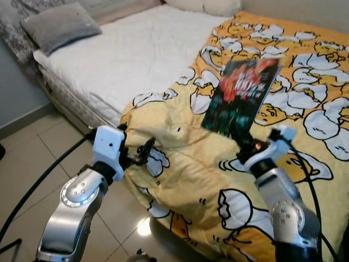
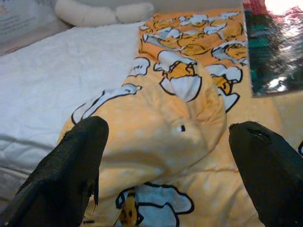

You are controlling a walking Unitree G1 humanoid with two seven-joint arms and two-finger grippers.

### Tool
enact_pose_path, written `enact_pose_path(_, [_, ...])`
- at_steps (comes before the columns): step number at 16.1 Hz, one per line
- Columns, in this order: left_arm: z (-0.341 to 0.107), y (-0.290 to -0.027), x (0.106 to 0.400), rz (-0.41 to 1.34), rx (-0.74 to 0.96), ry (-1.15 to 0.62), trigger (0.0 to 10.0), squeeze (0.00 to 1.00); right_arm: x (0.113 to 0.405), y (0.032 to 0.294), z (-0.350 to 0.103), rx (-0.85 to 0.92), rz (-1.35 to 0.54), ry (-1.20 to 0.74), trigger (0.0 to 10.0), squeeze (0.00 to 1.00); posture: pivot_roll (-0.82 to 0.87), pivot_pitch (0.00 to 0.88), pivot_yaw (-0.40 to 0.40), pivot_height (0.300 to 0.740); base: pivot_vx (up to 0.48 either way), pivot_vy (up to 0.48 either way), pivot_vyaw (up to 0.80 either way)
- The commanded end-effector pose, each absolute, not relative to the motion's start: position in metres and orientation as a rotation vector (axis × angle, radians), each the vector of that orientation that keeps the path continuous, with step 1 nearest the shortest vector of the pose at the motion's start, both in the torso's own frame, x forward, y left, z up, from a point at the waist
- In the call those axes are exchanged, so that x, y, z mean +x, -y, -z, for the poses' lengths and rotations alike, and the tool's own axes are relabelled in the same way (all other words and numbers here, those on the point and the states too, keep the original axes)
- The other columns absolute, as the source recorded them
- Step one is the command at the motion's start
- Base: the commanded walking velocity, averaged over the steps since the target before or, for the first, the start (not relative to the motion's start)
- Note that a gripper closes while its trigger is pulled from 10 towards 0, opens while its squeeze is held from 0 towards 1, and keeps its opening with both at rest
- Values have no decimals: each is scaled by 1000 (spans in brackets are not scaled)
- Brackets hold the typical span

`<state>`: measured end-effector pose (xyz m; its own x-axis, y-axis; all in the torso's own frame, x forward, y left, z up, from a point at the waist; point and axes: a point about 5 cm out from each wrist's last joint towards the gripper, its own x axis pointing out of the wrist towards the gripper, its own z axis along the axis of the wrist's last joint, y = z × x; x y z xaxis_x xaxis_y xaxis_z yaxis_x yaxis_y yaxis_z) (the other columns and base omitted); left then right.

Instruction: Clean up the room

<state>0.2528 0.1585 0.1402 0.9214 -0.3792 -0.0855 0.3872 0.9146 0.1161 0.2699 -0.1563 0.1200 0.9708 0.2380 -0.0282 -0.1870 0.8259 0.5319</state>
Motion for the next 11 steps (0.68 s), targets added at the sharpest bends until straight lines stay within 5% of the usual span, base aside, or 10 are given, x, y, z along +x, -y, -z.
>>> enact_pose_path(1, [-142,-159,256,369,153,-51,10000,431,267,153,-127,490,-222,-76,10000,0,-12,0,68,740,0,352,-706])
enact_pose_path(5, [-142,-162,261,301,156,-64,10000,443,261,153,-123,443,-183,-116,10000,0,-8,0,60,740,0,418,-200])
enact_pose_path(11, [-140,-167,265,270,160,-91,10000,439,262,154,-120,405,-127,-147,10000,0,-8,0,55,740,0,419,-667])
